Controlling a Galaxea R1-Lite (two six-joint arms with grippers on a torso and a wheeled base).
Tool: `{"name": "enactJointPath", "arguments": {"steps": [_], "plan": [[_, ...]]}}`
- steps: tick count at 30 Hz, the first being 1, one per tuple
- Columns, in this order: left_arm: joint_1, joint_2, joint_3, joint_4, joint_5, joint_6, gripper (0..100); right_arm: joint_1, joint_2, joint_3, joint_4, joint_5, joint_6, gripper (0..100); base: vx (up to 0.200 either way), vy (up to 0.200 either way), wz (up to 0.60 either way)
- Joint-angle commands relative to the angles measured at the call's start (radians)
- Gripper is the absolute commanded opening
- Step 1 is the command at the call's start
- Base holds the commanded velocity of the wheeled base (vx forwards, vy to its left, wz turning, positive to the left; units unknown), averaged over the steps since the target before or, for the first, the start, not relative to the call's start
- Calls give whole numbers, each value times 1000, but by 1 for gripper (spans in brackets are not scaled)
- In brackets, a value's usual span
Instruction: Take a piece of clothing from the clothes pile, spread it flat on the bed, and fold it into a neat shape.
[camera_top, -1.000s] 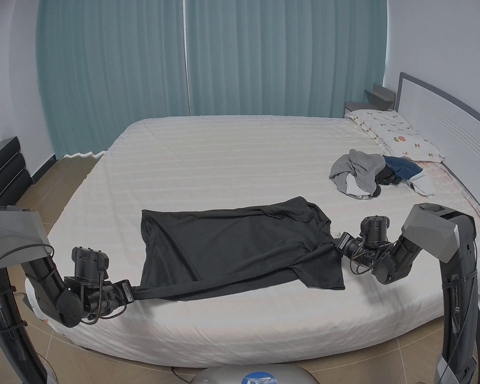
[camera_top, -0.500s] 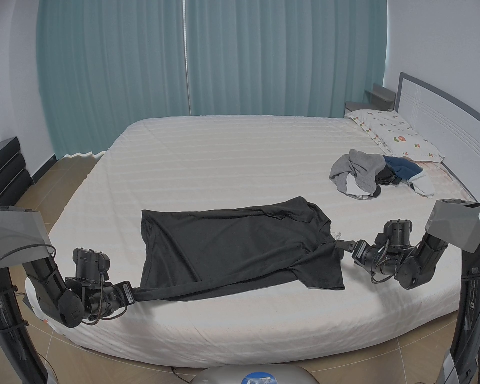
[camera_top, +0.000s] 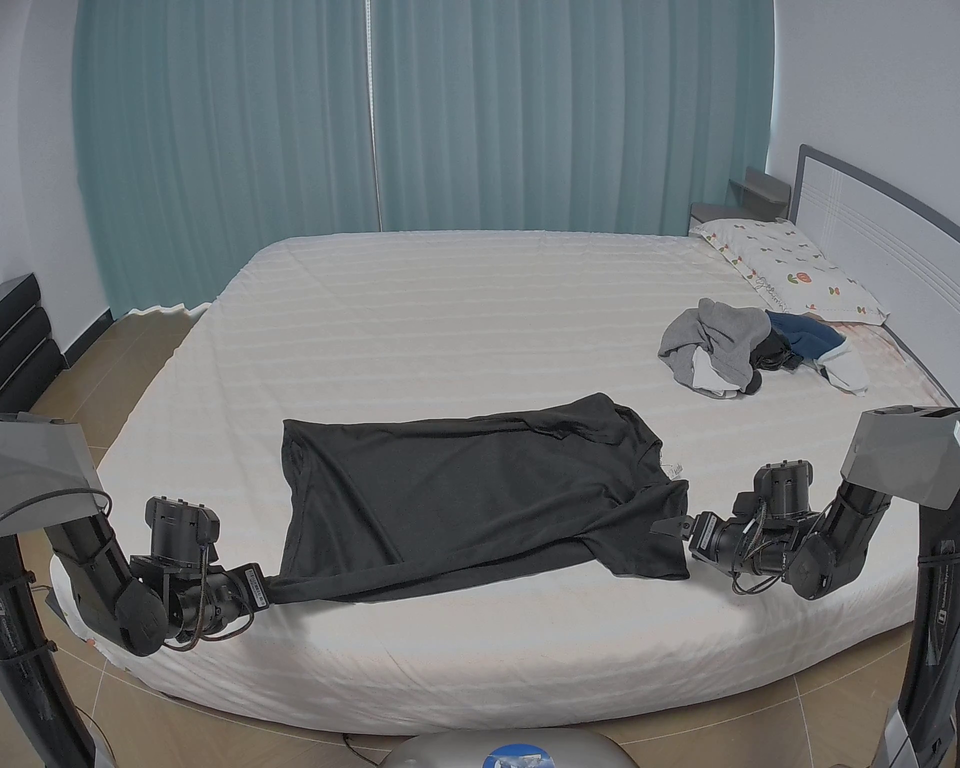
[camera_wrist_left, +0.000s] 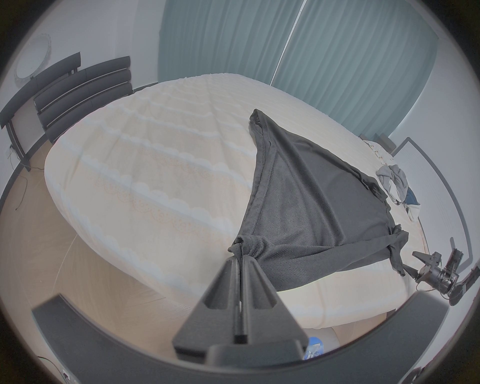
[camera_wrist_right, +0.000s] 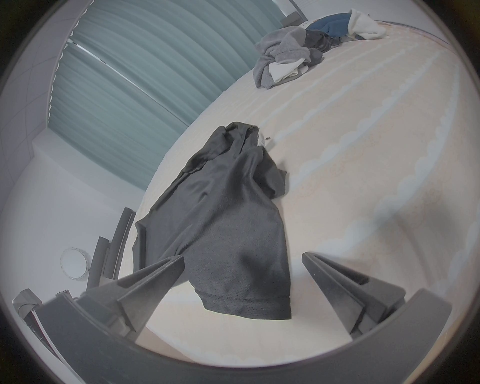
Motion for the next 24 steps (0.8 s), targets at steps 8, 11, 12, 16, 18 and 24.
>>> {"name": "enactJointPath", "arguments": {"steps": [8,11,12,16,18,24], "plan": [[0,5,-2,-1,0,-1,0,17,44,-21,2,-3,-6,100,0,0,0],[1,3,-2,-1,0,-1,0,20,47,-17,7,-11,-26,0,0,0,0],[1,3,-2,-1,0,-1,0,20,43,-9,13,-11,-37,0,0,0,0],[3,2,-2,-1,0,-1,0,10,20,22,27,-23,-66,0,0,0,0],[5,0,-2,-1,2,1,0,-6,-8,58,38,-26,-68,0,0,0,0],[6,-6,4,-1,6,7,0,-13,-111,186,39,-15,-71,0,0,0,0]]}}
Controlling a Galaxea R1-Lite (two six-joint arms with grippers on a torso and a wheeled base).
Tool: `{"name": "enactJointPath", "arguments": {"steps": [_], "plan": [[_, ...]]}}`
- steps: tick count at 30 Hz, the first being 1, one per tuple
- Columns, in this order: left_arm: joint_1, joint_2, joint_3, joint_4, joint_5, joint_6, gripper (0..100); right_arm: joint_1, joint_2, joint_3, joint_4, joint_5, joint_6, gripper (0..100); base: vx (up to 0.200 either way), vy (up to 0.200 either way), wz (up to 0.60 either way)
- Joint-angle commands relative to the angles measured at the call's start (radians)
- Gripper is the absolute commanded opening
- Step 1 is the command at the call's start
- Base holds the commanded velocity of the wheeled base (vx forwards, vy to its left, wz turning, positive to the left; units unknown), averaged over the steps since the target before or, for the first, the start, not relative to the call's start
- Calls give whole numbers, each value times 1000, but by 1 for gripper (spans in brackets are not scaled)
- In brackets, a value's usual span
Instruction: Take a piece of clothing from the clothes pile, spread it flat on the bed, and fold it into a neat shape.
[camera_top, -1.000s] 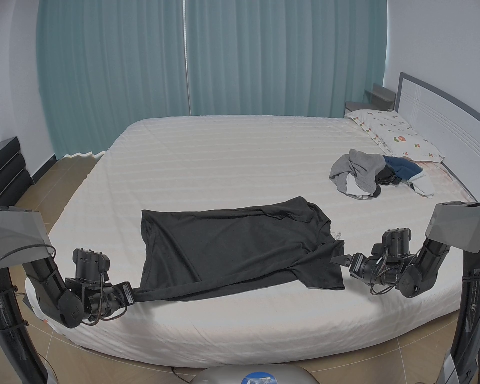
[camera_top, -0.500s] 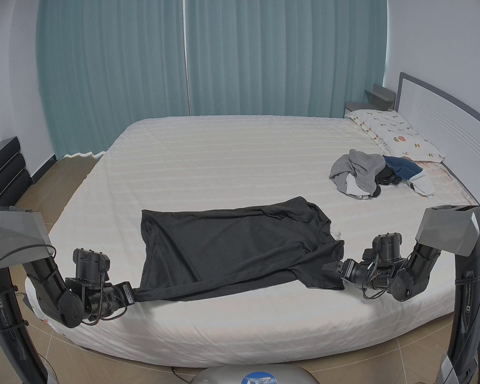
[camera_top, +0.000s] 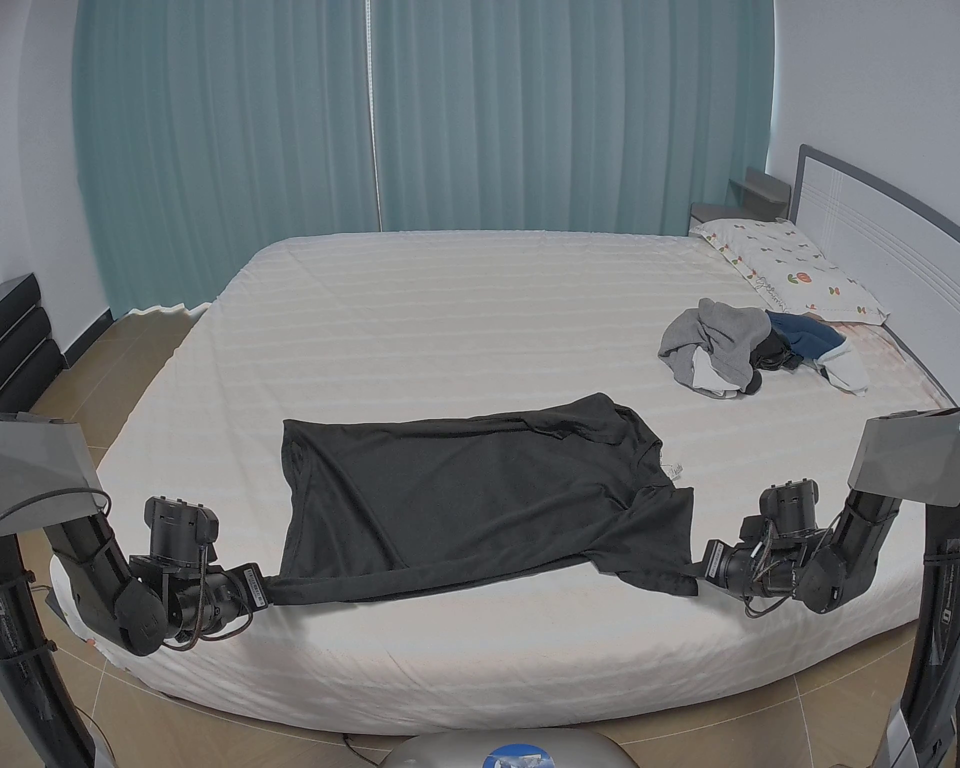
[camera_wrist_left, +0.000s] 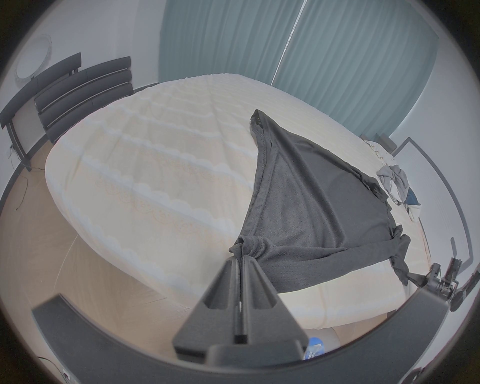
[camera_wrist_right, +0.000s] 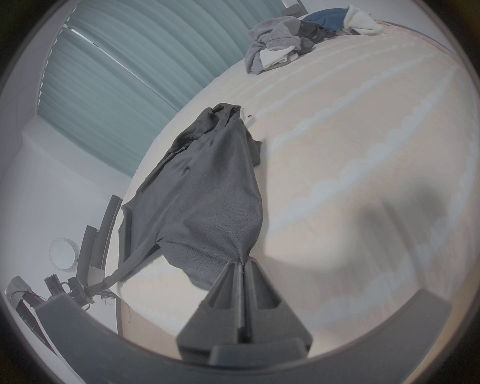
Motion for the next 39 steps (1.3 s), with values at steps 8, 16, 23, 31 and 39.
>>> {"name": "enactJointPath", "arguments": {"steps": [8,16,23,31,39], "plan": [[35,-19,16,-85,11,17,0,4,-242,277,0,32,-1,0,0,0,0],[49,-80,78,-80,11,109,0,15,-313,386,3,33,-3,0,0,0,0],[49,-69,125,-80,11,189,0,35,-267,451,3,32,-50,0,0,0,0],[48,-51,190,-76,40,305,0,33,-221,472,-6,30,-105,0,0,0,0],[43,0,191,-83,41,311,0,33,-198,459,-10,29,-105,0,0,0,0]]}}
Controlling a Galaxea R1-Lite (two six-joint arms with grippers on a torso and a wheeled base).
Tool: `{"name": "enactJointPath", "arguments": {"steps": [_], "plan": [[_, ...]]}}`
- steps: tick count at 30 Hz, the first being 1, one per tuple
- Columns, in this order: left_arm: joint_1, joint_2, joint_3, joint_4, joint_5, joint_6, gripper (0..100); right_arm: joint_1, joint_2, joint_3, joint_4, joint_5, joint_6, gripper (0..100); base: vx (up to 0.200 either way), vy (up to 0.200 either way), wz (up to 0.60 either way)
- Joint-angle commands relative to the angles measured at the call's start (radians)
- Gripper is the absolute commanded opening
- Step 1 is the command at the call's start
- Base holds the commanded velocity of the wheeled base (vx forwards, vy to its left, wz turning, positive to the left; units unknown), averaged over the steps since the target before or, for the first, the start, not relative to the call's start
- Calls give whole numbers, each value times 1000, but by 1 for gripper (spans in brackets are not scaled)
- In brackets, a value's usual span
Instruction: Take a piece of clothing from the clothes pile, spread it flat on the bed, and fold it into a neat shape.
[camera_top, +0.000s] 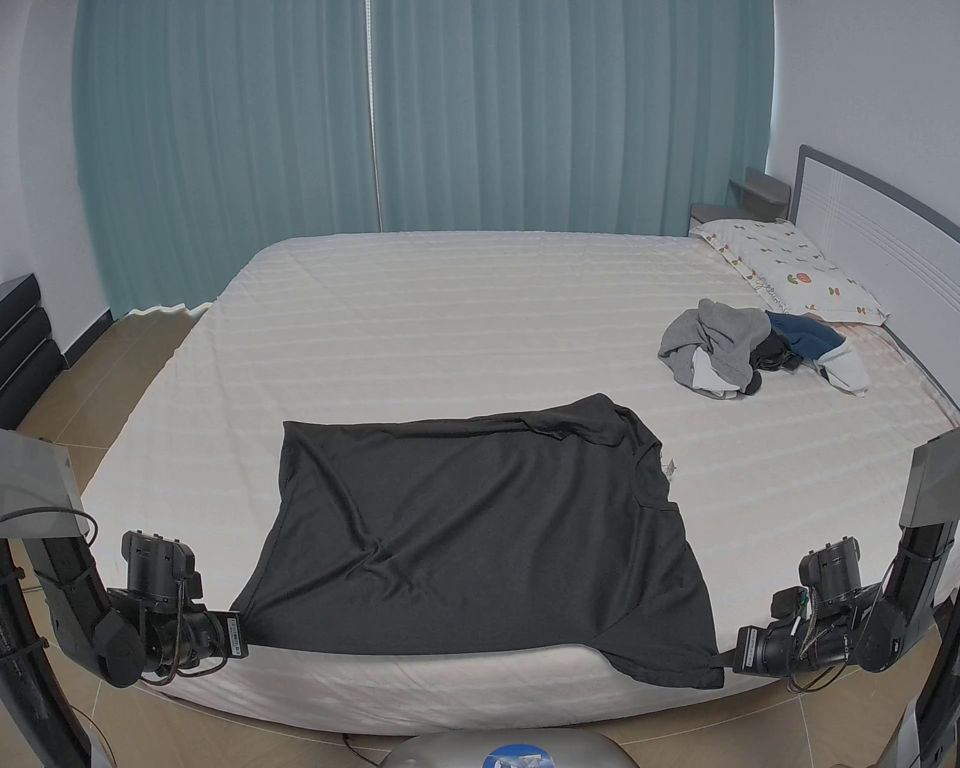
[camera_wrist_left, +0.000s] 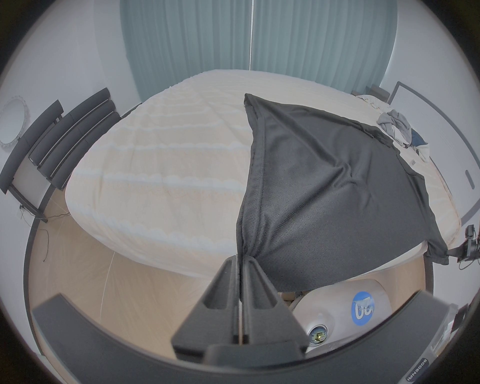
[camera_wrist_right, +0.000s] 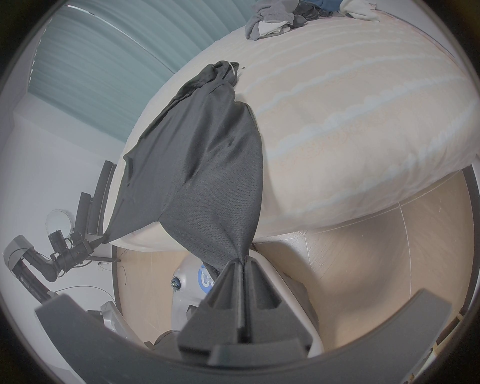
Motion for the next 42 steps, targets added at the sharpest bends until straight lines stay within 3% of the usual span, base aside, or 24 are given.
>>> {"name": "enactJointPath", "arguments": {"steps": [1,2,3,11,15,18,20,21,23,31,35,42], "plan": [[-5,31,1,-3,0,-1,100,0,32,-13,-5,-1,0,0,0,0,0],[-7,32,1,-5,0,-3,100,0,34,-17,-5,-1,0,0,0,0,0],[-8,32,1,-5,0,-3,100,0,32,-20,-6,1,2,100,0,0,0],[-8,20,-18,-8,-9,-12,100,-42,-49,-88,-6,19,49,100,0,0,0],[-8,0,-54,-9,-20,-34,100,-54,-80,-184,-9,57,155,100,0,0,0],[-16,-5,-97,-9,-20,-132,100,-58,-53,-259,-9,60,258,100,0,0,0],[-16,-6,-100,-8,-20,-138,100,-58,-50,-263,-9,60,264,100,0,0,0],[-19,-14,-133,-5,-24,-219,100,-74,-6,-324,-14,74,361,100,0,0,0],[-19,-11,-140,-5,-24,-222,100,-89,36,-353,-34,80,400,100,200,0,0],[-19,12,-167,-6,-81,-284,100,-126,195,-327,-270,99,440,100,200,0,0],[-16,14,-181,-6,-104,-327,100,-121,195,-321,-305,99,491,100,100,0,0],[9,18,-180,-6,-176,-330,100,-91,146,-329,-316,76,499,100,0,0,0]]}}
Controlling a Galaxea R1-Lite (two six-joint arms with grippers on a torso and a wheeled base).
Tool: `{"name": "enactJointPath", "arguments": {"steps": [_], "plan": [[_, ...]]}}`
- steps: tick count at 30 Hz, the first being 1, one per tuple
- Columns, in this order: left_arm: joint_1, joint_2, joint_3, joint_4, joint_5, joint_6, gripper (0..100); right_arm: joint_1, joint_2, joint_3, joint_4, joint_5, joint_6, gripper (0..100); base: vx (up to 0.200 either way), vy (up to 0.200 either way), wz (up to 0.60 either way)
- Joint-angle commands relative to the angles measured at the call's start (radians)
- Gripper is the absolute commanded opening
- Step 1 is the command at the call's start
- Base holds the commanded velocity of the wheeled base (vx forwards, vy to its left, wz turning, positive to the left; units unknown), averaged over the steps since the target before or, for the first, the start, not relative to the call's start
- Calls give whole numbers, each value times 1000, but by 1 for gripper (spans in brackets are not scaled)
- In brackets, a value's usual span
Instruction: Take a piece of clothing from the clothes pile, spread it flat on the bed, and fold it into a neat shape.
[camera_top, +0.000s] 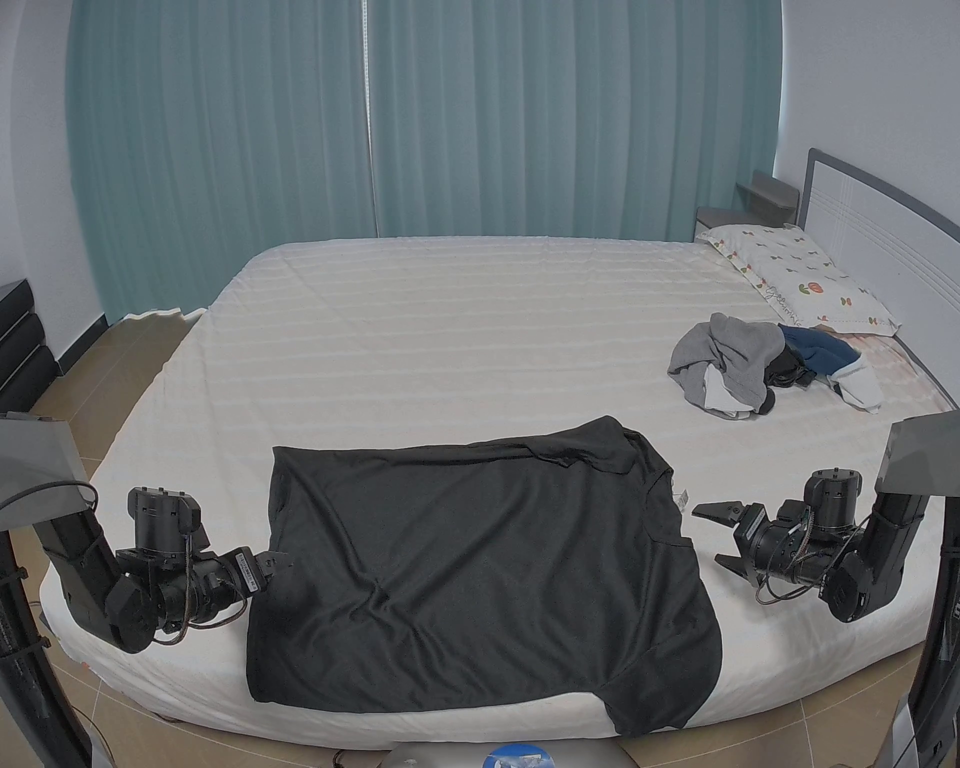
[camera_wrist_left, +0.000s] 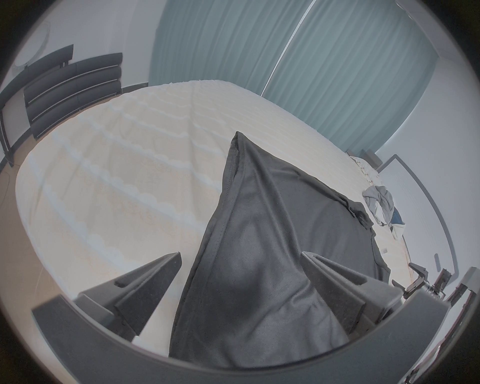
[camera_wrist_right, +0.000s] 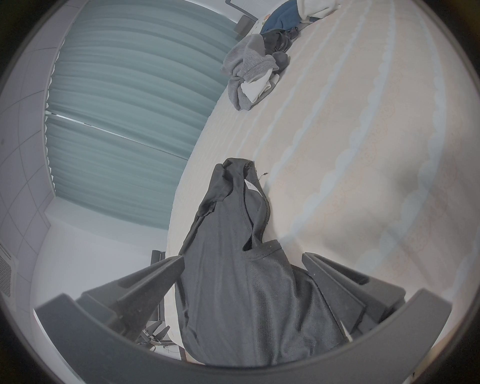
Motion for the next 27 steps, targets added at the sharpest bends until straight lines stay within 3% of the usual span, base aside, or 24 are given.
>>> {"name": "enactJointPath", "arguments": {"steps": [1,3,5,9,10,14,16,22,27], "plan": [[23,13,-4,0,-34,-4,100,35,-29,-14,14,-24,-2,100,0,0,0],[29,15,-5,0,-41,-8,100,39,-32,-18,16,-37,-3,100,0,0,0],[47,24,-30,3,-86,-57,100,81,-34,-90,45,-94,-8,100,0,0,0],[58,36,-53,7,-110,-122,100,113,-35,-187,146,-114,-8,100,0,0,0],[64,53,-68,6,-141,-169,100,145,-20,-313,258,-154,-8,100,0,0,0],[75,87,-82,1,-204,-211,100,180,29,-485,394,-205,-8,100,0,0,0],[79,125,-99,0,-261,-254,100,219,72,-636,528,-231,-14,100,0,0,0],[76,140,-97,-26,-261,-266,100,234,147,-859,743,-261,-103,100,0,0,0],[73,137,-102,-26,-256,-286,100,231,166,-1009,884,-267,-112,100,0,0,0]]}}
